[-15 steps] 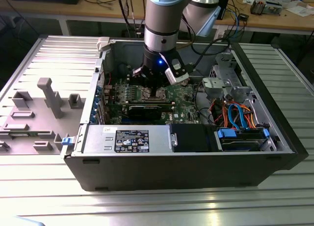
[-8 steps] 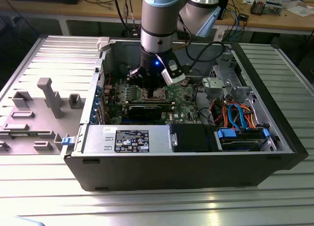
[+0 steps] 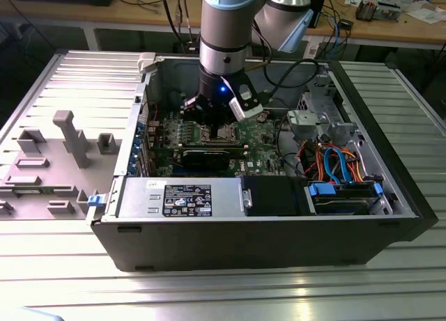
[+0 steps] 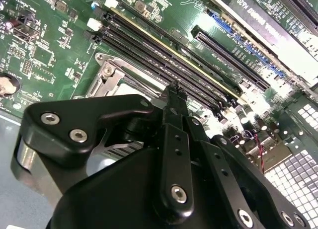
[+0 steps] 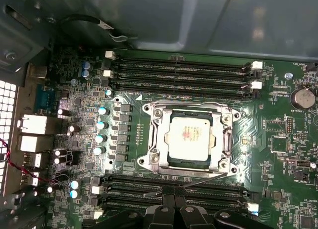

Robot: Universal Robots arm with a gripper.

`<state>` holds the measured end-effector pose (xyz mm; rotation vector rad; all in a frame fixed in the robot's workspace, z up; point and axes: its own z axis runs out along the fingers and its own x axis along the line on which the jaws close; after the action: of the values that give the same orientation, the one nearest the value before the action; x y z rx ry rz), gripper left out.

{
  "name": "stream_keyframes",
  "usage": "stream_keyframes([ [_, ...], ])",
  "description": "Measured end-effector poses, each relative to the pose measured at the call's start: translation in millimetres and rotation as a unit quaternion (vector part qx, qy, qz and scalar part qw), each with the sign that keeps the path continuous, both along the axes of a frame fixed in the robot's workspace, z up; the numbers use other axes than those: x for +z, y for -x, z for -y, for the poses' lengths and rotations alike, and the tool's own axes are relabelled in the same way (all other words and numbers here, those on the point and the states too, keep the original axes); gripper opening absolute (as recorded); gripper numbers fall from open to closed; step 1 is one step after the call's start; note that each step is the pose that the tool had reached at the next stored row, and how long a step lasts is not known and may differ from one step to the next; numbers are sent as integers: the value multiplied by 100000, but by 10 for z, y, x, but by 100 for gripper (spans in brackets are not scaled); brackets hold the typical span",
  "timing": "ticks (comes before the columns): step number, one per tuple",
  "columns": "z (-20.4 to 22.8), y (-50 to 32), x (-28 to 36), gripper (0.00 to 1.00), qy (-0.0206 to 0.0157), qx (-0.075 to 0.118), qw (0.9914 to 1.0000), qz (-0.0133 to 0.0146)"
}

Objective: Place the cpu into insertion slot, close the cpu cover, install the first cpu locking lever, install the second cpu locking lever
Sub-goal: 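Install the second cpu locking lever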

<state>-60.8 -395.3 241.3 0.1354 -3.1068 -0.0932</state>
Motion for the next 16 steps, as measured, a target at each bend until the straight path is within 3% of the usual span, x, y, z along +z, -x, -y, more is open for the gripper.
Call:
stream_keyframes([
  [16, 1, 147, -97, 11, -5, 330, 99999, -19],
])
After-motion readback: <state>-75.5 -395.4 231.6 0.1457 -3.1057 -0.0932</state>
